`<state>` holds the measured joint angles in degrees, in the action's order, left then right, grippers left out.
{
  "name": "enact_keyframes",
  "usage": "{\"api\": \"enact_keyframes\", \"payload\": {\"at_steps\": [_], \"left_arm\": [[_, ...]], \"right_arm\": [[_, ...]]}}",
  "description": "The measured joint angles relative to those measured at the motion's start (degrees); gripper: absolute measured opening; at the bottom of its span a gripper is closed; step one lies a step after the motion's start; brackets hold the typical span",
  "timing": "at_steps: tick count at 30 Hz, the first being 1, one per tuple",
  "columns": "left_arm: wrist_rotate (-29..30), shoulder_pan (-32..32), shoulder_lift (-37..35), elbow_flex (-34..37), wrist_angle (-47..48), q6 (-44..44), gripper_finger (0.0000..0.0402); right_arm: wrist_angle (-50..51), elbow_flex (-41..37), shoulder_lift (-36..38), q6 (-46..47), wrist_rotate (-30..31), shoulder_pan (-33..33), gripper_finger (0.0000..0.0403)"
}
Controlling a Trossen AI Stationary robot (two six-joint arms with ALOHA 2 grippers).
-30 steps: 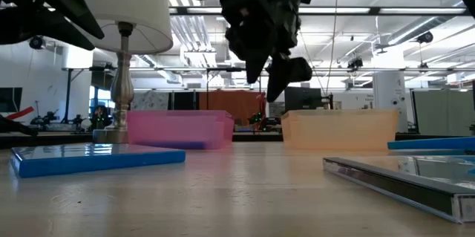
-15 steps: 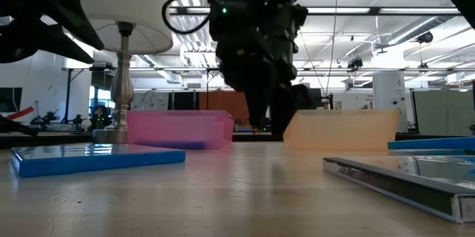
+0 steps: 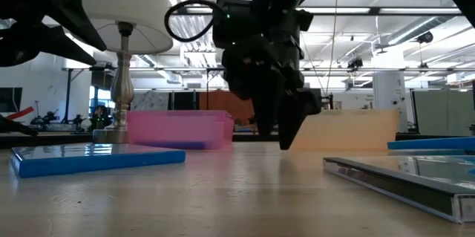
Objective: Pick & place jewel cases by type
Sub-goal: Put the left blue cd case into the pink bin
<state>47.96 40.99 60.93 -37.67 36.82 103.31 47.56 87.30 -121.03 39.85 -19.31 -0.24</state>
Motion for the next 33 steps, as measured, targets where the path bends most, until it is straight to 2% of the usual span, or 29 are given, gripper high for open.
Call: {"api": "enact_keyframes", "payload": {"at_steps": [21,24,26,29,33], "left_arm": [[2.32,-0.49,0.0,0.36,-3.81,0.13,0.0114],[2.07,-2.03,0.0,0.52,-3.89,0.06,0.0114],[1.15,-3.58,0.0,0.52,-3.92,-0.49,0.0114],[-2.24,-6.22,0.11,0.52,-5.8,-3.71,0.0114],[-9.54,-10.74,2.1,0.52,-14.56,-17.25,0.0114]], "right_arm": [[-4.44,-0.18,0.0,0.08,-0.04,0.62,0.0235],[-5.93,-0.79,0.0,0.13,-3.33,0.57,0.0235],[-8.64,-1.92,0.0,1.11,-6.33,0.59,0.0235],[-13.44,-4.54,0.0,5.09,-7.12,0.67,0.0235],[-24.79,-7.92,0.14,10.84,-7.87,0.51,0.0235]]}}
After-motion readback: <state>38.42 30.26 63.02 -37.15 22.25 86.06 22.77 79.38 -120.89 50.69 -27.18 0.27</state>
